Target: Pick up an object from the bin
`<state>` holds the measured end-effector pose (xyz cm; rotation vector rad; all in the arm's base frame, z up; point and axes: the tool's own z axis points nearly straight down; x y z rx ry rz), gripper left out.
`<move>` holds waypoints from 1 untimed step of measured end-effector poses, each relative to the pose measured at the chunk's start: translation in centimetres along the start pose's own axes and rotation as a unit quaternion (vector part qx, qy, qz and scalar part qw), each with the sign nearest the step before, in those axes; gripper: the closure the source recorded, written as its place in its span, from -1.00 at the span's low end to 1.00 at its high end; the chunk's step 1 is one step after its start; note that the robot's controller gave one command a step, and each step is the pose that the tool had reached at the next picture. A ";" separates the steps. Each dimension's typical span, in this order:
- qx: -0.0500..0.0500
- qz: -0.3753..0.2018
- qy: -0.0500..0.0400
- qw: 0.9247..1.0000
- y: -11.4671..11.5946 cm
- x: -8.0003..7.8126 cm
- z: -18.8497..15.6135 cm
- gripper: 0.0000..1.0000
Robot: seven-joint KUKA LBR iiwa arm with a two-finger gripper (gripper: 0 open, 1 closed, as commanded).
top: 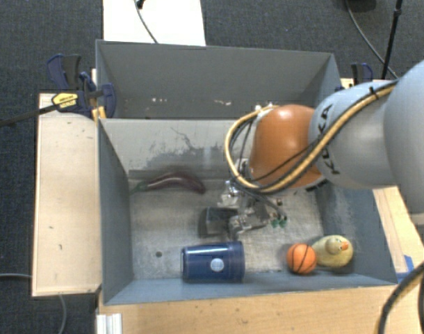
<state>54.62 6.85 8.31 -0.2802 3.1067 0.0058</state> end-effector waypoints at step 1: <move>0.000 -0.018 0.012 1.000 -0.3 0.3 -12.6 1.00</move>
Offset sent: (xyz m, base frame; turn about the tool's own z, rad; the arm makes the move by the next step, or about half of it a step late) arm 0.0000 0.0000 0.0000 0.0000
